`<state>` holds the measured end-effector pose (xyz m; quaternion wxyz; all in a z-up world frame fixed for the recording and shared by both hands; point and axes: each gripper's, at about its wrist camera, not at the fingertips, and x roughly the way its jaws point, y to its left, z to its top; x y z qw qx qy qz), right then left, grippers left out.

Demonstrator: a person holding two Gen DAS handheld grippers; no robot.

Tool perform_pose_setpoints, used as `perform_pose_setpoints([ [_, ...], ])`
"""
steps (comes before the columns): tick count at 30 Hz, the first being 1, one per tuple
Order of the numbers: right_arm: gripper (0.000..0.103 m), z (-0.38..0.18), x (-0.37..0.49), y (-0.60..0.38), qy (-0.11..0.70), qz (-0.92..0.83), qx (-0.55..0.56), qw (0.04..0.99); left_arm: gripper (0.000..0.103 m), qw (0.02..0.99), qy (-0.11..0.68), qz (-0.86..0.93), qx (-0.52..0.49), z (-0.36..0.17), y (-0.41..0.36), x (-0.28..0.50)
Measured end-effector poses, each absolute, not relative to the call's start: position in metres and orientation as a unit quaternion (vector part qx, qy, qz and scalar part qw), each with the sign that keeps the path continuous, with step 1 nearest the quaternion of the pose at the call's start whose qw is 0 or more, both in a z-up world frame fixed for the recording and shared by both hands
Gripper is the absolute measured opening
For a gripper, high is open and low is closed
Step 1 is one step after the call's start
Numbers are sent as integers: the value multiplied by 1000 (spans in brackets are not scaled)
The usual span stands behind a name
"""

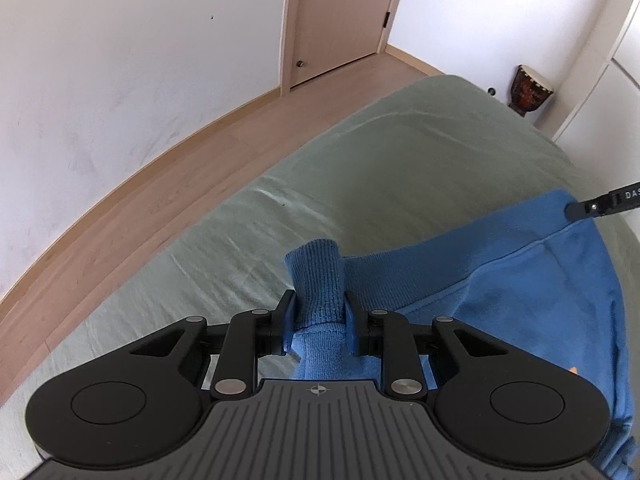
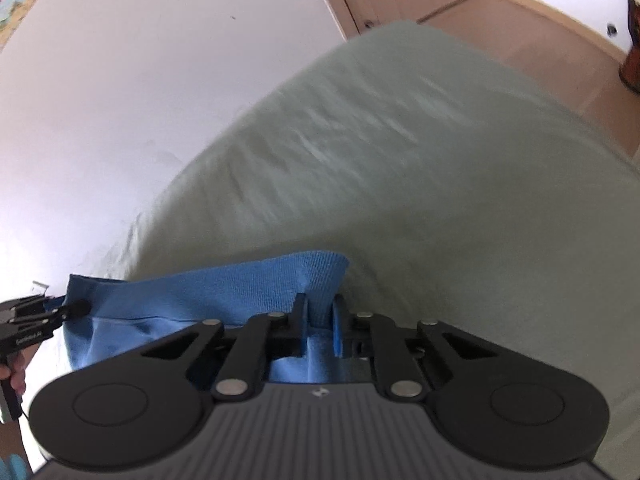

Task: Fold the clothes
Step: 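Grasp the hem with the left gripper while the right gripper grasps the hem, then lift the hem with both grippers and fold it over toward the collar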

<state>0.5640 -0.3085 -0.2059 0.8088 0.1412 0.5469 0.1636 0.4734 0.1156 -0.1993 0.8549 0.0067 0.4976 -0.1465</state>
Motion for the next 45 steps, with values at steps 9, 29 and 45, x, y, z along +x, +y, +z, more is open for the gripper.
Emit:
perform_pose_setpoints([
  [9, 11, -138, 504, -315, 491, 241, 110, 830, 19, 869, 456, -189, 28, -149, 136, 411],
  [29, 3, -102, 300, -303, 441, 302, 31, 844, 13, 889, 407, -198, 66, -132, 140, 236],
  [45, 3, -161, 256, -307, 486, 281, 31, 827, 50, 874, 405, -192, 185, -155, 48, 215],
])
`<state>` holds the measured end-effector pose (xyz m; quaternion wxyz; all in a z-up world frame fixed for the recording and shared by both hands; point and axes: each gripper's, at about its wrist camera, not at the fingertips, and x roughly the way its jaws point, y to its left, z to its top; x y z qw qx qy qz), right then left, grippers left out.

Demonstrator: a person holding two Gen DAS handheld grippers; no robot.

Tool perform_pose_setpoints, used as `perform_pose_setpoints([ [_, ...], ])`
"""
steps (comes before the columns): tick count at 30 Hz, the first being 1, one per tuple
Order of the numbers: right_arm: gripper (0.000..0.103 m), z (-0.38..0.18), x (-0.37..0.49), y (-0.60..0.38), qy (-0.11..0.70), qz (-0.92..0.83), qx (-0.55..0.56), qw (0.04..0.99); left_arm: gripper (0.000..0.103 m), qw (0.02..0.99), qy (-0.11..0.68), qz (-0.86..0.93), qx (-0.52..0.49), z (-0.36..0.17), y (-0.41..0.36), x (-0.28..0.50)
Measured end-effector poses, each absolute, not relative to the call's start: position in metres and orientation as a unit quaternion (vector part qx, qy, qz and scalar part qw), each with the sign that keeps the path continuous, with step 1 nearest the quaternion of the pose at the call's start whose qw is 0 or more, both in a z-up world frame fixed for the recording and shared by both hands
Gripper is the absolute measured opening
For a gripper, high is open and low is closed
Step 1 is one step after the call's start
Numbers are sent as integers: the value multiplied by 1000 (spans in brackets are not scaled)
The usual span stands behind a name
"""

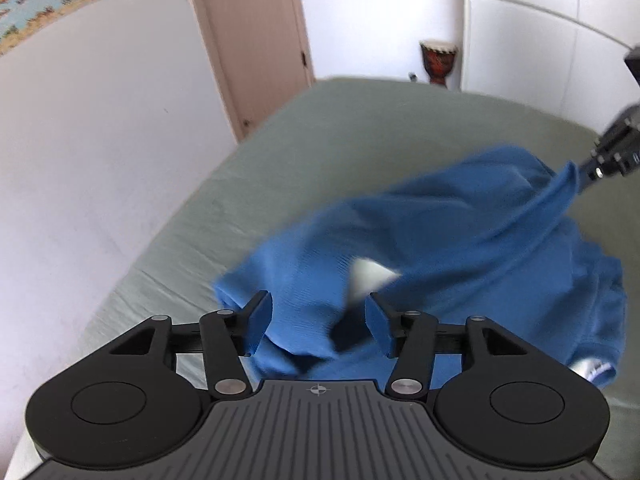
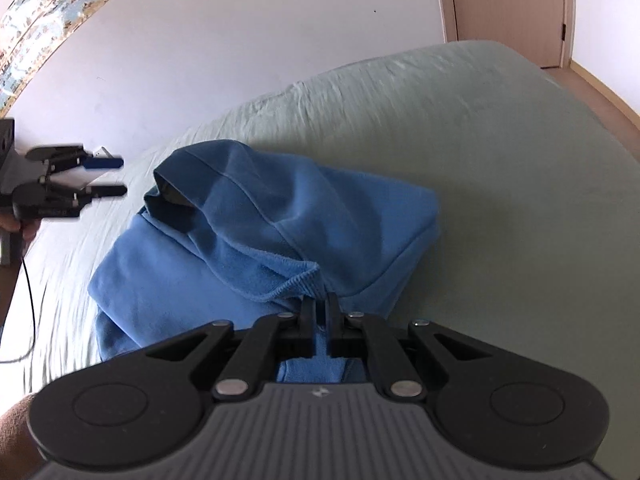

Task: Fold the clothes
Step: 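Lift the hem with both grippers and fold it over toward the collar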

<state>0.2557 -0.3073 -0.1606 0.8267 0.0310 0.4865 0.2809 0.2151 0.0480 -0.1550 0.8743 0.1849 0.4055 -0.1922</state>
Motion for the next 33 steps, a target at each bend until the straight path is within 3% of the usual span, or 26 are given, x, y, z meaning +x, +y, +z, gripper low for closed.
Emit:
perform_pose_setpoints([
  [11, 3, -170, 259, -312, 478, 287, 49, 829, 51, 856, 442, -68, 260, -207, 7, 249],
  [14, 3, -170, 259, -314, 479, 287, 46, 828, 49, 856, 465, -38, 225, -210, 23, 259],
  [15, 3, -170, 258, -315, 479, 287, 45, 828, 47, 857, 472, -31, 206, -210, 29, 262],
  [17, 5, -171, 257, -313, 487, 283, 39, 825, 22, 858, 481, -41, 177, -207, 38, 264],
  [21, 21, -172, 252, -307, 496, 263, 3, 827, 13, 858, 483, -57, 166, -204, 40, 264],
  [24, 22, -167, 246, -305, 488, 257, -17, 834, 13, 861, 479, -63, 159, -201, 46, 257],
  [28, 37, -153, 237, -298, 475, 255, -34, 841, 13, 862, 480, -69, 146, -202, 51, 258],
  [33, 42, -157, 224, -266, 462, 253, -113, 843, 13, 864, 479, -76, 137, -207, 53, 258],
])
